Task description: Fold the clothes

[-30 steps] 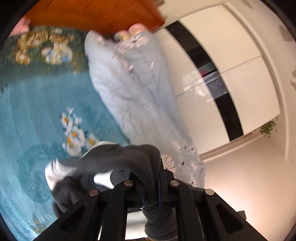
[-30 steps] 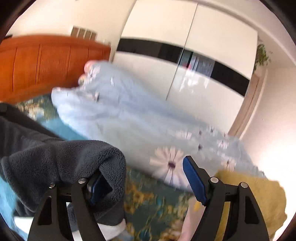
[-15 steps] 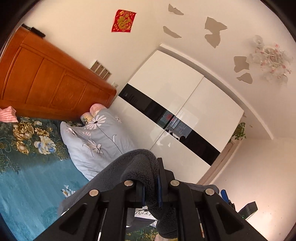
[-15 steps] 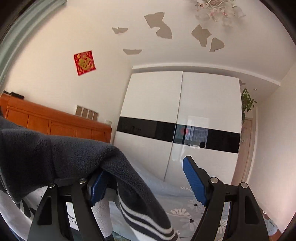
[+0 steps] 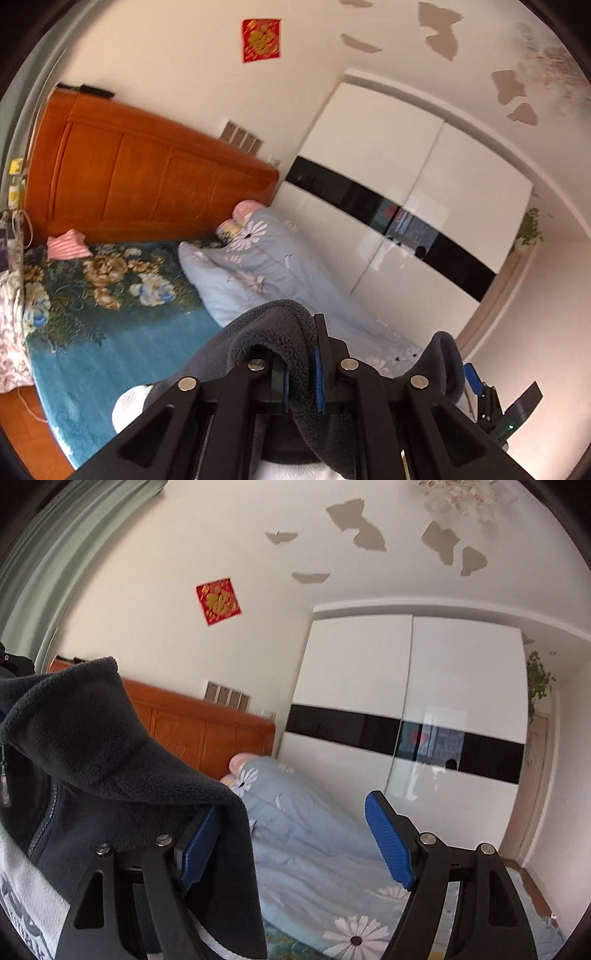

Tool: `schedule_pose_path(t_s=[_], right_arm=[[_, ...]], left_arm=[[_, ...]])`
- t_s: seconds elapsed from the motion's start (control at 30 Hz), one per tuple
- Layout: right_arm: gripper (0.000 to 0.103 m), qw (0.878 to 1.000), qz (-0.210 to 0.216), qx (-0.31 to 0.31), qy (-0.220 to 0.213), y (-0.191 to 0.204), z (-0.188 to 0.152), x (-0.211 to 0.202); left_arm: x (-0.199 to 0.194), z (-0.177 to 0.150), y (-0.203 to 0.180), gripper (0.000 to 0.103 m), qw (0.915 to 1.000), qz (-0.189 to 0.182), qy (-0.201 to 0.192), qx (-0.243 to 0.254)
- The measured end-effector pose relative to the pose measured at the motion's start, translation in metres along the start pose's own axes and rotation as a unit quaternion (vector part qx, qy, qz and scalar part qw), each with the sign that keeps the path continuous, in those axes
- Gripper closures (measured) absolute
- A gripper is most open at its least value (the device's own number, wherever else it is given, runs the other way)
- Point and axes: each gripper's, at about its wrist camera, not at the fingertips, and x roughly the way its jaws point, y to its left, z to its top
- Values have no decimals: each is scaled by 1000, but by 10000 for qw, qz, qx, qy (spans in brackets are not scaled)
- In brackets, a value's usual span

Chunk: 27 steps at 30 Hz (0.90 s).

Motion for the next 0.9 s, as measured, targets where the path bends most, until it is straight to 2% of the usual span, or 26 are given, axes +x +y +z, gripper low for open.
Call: schedule_pose_path(t_s=[0.1, 0.23, 0.37, 0.47, 0.57, 0.67, 0.77, 0.8, 0.9], right_arm=[[25, 9980, 206, -49, 590, 24, -37, 50], [25, 9888, 389, -254, 1419, 65, -97, 120], [25, 9702, 456, -543, 2318, 98, -167, 187], [26, 9581, 398, -608, 2770, 106, -211, 223], [26, 9495, 296, -683, 3049, 109, -231, 258], [26, 9439, 237, -762, 3203, 106, -236, 270], [26, 9366, 186, -821, 3402, 110, -238, 294], [26, 9317, 182, -798, 3540, 112, -243, 306], [26, 9126, 187, -639, 4034, 120, -264, 332]], left_arm=[[59, -25, 53, 93, 9961, 320, 631, -527], [131, -77, 112, 93, 9824, 654, 1354, -1108], [193, -115, 143, 93, 9677, 836, 1956, -1352], [231, -122, 153, 93, 9618, 881, 2168, -1417], [265, -115, 160, 93, 9592, 896, 2248, -1460], [304, -101, 169, 93, 9560, 1002, 2353, -1434], [346, -96, 187, 91, 9428, 1189, 2703, -1548], [355, -99, 193, 89, 9374, 1252, 2830, -1600], [365, -114, 201, 87, 9297, 1272, 3054, -1621]])
